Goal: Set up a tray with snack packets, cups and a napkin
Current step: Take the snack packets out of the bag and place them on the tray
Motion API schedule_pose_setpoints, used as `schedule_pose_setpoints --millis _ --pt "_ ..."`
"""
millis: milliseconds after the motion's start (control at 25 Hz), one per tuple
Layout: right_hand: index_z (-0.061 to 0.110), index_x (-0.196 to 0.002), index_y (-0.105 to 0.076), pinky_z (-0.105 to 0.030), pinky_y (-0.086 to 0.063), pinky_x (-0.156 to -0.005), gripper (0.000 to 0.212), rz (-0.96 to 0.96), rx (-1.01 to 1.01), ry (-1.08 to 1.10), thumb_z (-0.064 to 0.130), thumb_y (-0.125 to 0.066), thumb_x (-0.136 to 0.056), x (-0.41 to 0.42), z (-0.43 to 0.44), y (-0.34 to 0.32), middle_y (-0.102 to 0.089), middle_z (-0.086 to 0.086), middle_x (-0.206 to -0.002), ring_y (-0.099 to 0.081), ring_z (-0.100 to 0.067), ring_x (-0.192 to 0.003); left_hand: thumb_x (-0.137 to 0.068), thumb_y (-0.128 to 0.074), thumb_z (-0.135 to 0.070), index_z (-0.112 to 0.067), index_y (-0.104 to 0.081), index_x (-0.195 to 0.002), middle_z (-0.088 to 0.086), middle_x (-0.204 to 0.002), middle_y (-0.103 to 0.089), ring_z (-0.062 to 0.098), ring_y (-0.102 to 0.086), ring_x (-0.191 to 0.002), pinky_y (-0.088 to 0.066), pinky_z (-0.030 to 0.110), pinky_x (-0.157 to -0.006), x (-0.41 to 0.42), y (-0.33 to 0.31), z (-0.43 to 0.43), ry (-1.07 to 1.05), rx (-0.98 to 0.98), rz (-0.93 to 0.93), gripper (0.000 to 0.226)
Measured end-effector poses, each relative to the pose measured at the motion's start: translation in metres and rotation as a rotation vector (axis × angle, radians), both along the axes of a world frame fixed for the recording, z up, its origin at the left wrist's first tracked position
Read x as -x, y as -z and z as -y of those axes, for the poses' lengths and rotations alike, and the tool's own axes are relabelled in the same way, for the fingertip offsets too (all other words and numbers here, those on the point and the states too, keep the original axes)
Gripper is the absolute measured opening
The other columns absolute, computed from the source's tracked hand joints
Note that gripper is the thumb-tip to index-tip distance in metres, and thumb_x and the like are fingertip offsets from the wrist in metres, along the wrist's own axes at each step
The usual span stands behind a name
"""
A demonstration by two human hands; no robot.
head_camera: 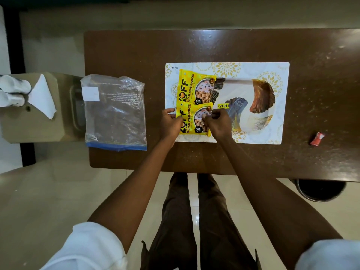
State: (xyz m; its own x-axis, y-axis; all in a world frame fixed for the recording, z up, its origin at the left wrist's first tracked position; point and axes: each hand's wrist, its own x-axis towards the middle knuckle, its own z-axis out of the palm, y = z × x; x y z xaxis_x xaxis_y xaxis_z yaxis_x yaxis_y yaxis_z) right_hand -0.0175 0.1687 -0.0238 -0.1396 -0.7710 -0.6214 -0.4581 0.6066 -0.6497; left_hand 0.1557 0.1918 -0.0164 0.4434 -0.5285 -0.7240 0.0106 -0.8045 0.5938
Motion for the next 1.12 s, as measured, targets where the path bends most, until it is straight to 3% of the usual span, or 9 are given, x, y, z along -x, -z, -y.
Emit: schedule_pose_setpoints --millis 80,120,240,400,560,680,800,920,1120 --pt "-0.010 -0.117 -0.061 -0.010 -0.043 -0.053 0.040 0.038 0.039 0.100 0.020 -0.073 -0.093 0.001 0.009 -0.001 -0.059 -0.010 -0.079 -0.063 0.008 -0.059 -0.092 -0.070 -0.015 -0.011 -0.055 -0.131 0.004 -0.104 -0.063 0.011 -0.059 -0.076 -0.047 0.021 -0.060 -0.003 -0.001 0.014 -0.019 0.047 0.028 0.042" --pt "-0.004 -0.121 -0.062 -0.010 -0.047 -0.061 0.041 0.045 0.044 0.143 0.024 -0.073 -0.094 0.002 0.017 -0.003 -0.062 -0.003 -0.084 -0.064 0.008 -0.065 -0.093 -0.070 -0.018 -0.010 -0.057 -0.131 0.002 -0.103 -0.064 0.010 -0.058 -0.075 -0.047 0.018 -0.058 -0.006 -0.002 0.023 -0.024 0.074 0.036 0.041" --pt "0.004 -0.130 -0.064 -0.031 -0.055 -0.086 0.042 0.085 0.033 0.111 0.029 -0.071 -0.096 0.004 0.038 -0.003 -0.070 -0.006 -0.112 -0.066 -0.013 -0.097 -0.095 -0.070 -0.024 -0.007 -0.066 -0.125 0.005 -0.107 -0.072 0.011 -0.061 -0.080 -0.050 0.021 -0.064 -0.014 0.000 0.052 -0.034 0.097 0.036 0.034" --pt "0.004 -0.137 -0.061 -0.029 -0.059 -0.073 0.039 0.157 0.021 0.043 0.012 -0.064 -0.099 -0.001 0.059 0.000 -0.071 -0.004 -0.106 -0.069 -0.010 -0.085 -0.094 -0.072 -0.016 -0.004 -0.075 -0.113 0.011 -0.111 -0.076 0.015 -0.068 -0.087 -0.054 0.022 -0.068 -0.019 0.007 0.072 -0.006 0.080 0.049 0.023" --pt "0.007 -0.141 -0.058 -0.020 -0.055 -0.063 0.042 0.165 0.034 -0.039 0.013 -0.063 -0.100 -0.006 0.071 0.002 -0.071 -0.001 -0.104 -0.068 -0.008 -0.079 -0.092 -0.075 -0.014 -0.004 -0.074 -0.108 0.008 -0.100 -0.076 0.015 -0.068 -0.083 -0.055 0.028 -0.070 -0.023 0.012 0.078 -0.020 0.054 0.049 0.020" --pt "0.007 -0.135 -0.060 -0.033 -0.057 -0.084 0.036 0.129 0.047 -0.025 0.014 -0.063 -0.099 -0.003 0.075 0.004 -0.071 -0.011 -0.120 -0.069 -0.017 -0.101 -0.093 -0.074 -0.019 -0.006 -0.071 -0.109 0.010 -0.101 -0.075 0.018 -0.067 -0.082 -0.057 0.033 -0.074 -0.025 0.012 0.076 -0.036 0.054 0.032 0.021" --pt "0.003 -0.110 -0.067 -0.035 -0.053 -0.073 0.023 0.048 0.008 0.072 0.021 -0.065 -0.097 0.008 0.061 0.009 -0.072 -0.008 -0.094 -0.067 -0.006 -0.079 -0.094 -0.073 -0.030 -0.004 -0.067 -0.111 0.012 -0.096 -0.071 0.021 -0.064 -0.076 -0.056 0.034 -0.068 -0.026 0.012 0.061 -0.079 0.026 -0.002 0.032" --pt "0.004 -0.078 -0.069 -0.037 -0.049 -0.063 0.024 0.149 -0.127 0.065 0.021 -0.068 -0.095 0.016 0.040 0.009 -0.066 -0.015 -0.074 -0.061 -0.023 -0.062 -0.093 -0.074 -0.033 -0.003 -0.067 -0.108 0.014 -0.096 -0.070 0.021 -0.063 -0.077 -0.054 0.030 -0.064 -0.025 0.012 0.038 -0.085 0.001 -0.089 0.034" --pt "-0.003 -0.093 -0.069 -0.035 -0.050 -0.061 0.016 0.324 -0.263 0.147 0.012 -0.069 -0.097 0.009 0.035 0.003 -0.061 -0.022 -0.081 -0.057 -0.024 -0.058 -0.091 -0.077 -0.020 -0.001 -0.071 -0.113 0.015 -0.105 -0.075 0.023 -0.068 -0.090 -0.058 0.033 -0.071 -0.021 0.009 0.029 -0.067 -0.017 -0.102 0.030"
